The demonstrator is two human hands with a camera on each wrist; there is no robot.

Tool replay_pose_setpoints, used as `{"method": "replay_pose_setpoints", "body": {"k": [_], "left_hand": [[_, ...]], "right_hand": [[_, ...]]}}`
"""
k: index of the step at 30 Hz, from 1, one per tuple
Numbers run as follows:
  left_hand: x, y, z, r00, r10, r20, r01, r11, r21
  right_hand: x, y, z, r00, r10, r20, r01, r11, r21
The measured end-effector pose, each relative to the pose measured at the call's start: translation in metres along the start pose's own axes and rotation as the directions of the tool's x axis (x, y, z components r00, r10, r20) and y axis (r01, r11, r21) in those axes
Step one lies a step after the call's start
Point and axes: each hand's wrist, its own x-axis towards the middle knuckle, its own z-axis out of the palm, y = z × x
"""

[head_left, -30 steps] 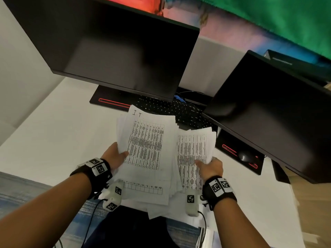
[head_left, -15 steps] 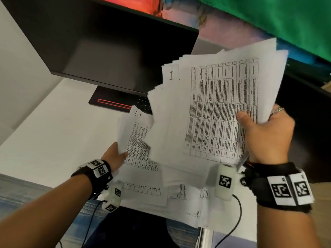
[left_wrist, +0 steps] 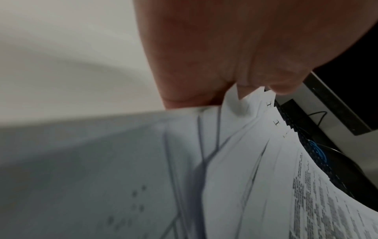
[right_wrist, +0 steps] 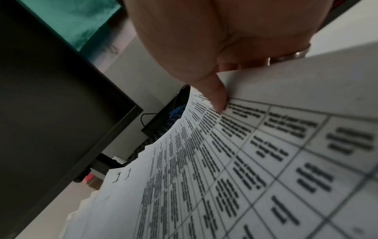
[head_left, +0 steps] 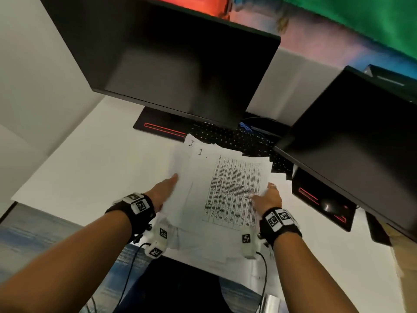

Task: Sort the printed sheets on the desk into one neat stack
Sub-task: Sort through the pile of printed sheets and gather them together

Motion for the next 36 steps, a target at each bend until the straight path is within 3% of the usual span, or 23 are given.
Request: {"method": "replay_pose_setpoints", "body": {"k": [4, 8, 11, 15, 19, 21, 24, 27, 31, 36], "left_hand": [[0.011, 0.004, -0.009, 0.999, -0.016, -0.031, 0.022, 0.979, 0.202], [-0.001, 0.013, 0.008, 0.992, 0.08, -0.094, -0.045, 0.942, 0.333], [0.004, 0.002, 0.016, 0.982, 0.088, -0.166, -0.043, 0.966, 0.256], [0.01, -0.012, 0.016, 0.973, 0.121, -0.197, -0.077, 0.973, 0.22], [0.02, -0.003, 0.002, 0.983, 0.144, -0.112, -0.109, 0.957, 0.269], [0.024, 0.007, 0.002, 0.972, 0.178, -0.154, -0.118, 0.934, 0.338], [0.028, 0.013, 0.002, 0.963, 0.19, -0.191, -0.103, 0.914, 0.392], [0.03, 0.013, -0.003, 0.954, 0.195, -0.228, -0.081, 0.899, 0.432], [0.031, 0.01, -0.006, 0.945, 0.194, -0.264, -0.062, 0.897, 0.437], [0.031, 0.01, -0.009, 0.943, 0.172, -0.283, -0.059, 0.928, 0.369]], "right_hand": [[0.019, -0.002, 0.004, 0.991, -0.115, 0.071, 0.12, 0.99, -0.073], [0.035, -0.018, 0.007, 0.98, -0.166, 0.11, 0.173, 0.983, -0.06], [0.025, -0.014, 0.022, 0.992, -0.103, 0.076, 0.108, 0.991, -0.075], [0.001, 0.012, 0.049, 0.989, 0.009, 0.148, 0.015, 0.987, -0.16], [0.015, 0.01, 0.046, 0.997, -0.037, 0.062, 0.046, 0.989, -0.143], [0.018, 0.008, 0.044, 0.987, -0.105, 0.119, 0.113, 0.992, -0.057], [0.016, 0.01, 0.043, 0.984, -0.154, 0.094, 0.148, 0.987, 0.068], [0.014, 0.019, 0.047, 0.987, -0.117, 0.107, 0.115, 0.993, 0.025], [0.019, 0.016, 0.047, 0.998, -0.008, -0.057, 0.014, 0.995, 0.101], [0.036, 0.012, 0.027, 0.992, -0.129, -0.017, 0.127, 0.99, -0.059]]}}
